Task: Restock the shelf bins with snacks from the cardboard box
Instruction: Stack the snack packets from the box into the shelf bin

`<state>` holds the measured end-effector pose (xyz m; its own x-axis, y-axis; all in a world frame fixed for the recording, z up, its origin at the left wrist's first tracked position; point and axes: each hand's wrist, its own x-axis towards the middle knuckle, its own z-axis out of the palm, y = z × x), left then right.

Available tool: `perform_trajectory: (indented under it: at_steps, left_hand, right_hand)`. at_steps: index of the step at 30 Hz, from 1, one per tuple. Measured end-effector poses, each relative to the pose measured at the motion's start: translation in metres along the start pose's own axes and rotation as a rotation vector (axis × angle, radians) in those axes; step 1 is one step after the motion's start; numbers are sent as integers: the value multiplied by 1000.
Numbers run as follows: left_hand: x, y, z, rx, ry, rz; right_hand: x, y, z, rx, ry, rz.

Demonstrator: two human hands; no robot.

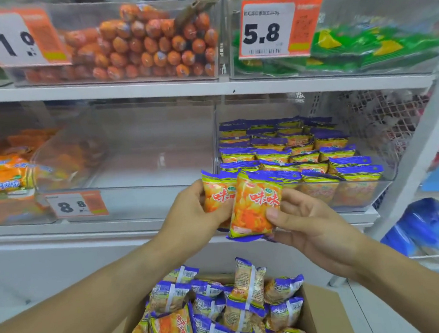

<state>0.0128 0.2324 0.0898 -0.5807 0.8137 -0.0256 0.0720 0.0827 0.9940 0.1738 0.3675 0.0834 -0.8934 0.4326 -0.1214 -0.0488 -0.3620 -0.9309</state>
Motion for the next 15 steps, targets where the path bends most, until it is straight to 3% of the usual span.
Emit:
perform_trajectory:
  at_steps: [5, 9, 15]
  left_hand:
    - [-1, 5, 1, -359, -145, -148]
    - [-8, 9, -2, -130, -200, -65]
    - [-7, 10, -9, -130, -143, -55]
  right_hand:
    - [7, 1, 11, -73, -18, -57]
    - [14, 2, 14, -148, -14, -74]
    - [20, -9, 17, 17, -217, 35]
